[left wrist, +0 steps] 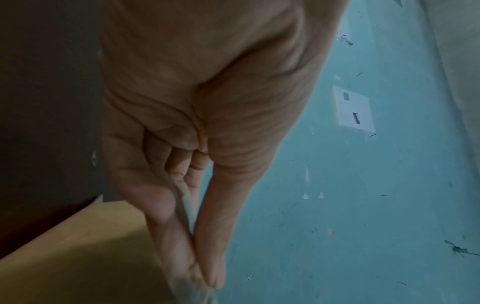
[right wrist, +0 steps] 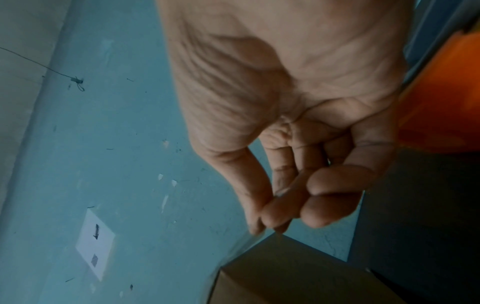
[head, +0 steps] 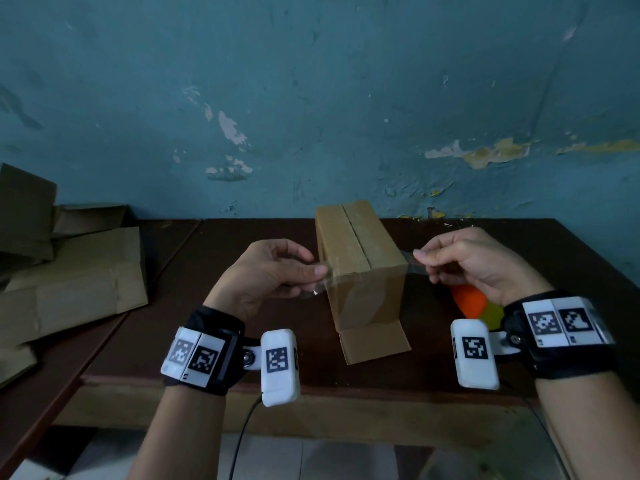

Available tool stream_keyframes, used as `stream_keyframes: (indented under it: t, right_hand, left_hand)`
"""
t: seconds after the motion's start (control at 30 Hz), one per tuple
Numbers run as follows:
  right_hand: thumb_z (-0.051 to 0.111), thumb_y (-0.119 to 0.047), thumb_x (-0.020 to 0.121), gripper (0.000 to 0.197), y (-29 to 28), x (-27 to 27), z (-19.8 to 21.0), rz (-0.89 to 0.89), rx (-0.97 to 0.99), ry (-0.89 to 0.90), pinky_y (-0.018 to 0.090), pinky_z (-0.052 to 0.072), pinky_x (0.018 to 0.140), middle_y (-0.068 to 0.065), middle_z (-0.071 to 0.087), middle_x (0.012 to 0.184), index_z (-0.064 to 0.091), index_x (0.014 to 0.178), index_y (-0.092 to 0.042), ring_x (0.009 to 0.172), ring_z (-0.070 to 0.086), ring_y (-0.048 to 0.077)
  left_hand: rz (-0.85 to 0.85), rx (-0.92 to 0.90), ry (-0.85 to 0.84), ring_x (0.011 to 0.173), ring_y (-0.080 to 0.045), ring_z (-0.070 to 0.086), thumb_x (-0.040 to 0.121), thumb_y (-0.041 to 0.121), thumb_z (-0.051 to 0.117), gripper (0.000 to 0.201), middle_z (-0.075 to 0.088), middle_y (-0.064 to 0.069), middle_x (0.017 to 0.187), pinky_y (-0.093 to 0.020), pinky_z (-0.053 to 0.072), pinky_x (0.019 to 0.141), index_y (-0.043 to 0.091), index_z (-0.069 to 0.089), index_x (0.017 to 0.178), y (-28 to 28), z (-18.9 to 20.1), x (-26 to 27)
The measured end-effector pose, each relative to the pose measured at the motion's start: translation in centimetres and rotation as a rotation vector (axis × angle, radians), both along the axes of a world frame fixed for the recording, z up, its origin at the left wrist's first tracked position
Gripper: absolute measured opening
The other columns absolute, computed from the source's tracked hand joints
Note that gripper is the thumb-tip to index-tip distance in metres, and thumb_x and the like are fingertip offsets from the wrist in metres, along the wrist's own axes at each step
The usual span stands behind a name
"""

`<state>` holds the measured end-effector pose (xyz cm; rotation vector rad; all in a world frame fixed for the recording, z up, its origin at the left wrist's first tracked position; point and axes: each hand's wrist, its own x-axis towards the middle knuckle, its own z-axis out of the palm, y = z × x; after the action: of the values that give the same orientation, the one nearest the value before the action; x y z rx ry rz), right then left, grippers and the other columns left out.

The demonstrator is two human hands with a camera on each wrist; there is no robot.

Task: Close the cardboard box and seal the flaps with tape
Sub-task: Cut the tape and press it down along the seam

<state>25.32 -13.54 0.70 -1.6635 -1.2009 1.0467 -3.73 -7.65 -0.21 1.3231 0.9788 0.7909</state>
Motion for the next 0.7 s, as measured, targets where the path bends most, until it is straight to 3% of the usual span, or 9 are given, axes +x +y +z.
stream_keyframes:
  t: [0.27, 0.7]
  right_hand:
    - [0.074, -0.015, 0.087, 0.01, 0.4, -0.6, -0.9, 0.006, -0.074, 0.005, 0.024, 0.051, 0.062, 0.003, 0.068, 0.069, 0.075, 0.091, -0.006, 0.065, 0.064, 0.014]
    - [0.062, -0.007, 0.094, 0.009, 0.2, -2.0, -1.8, 0.037, -0.13, 0.184, 0.024, 0.049, 0.062, 0.006, 0.063, 0.075, 0.069, 0.089, -0.005, 0.066, 0.063, 0.016]
  left_hand:
    - [-0.008, -0.048, 0.021, 0.068, -0.009, 0.074, 0.058, 0.024, 0.086, 0.048, 0.077, -0.003, 0.077, -0.016, 0.049, 0.056, 0.012, 0.064, 0.099, 0.5, -1.6, 0.2]
    - [-0.037, -0.13, -0.025, 0.06, -0.004, 0.067, 0.061, 0.029, 0.084, 0.044, 0.074, -0.003, 0.073, -0.014, 0.05, 0.053, 0.004, 0.071, 0.096, 0.6, -2.9, 0.7]
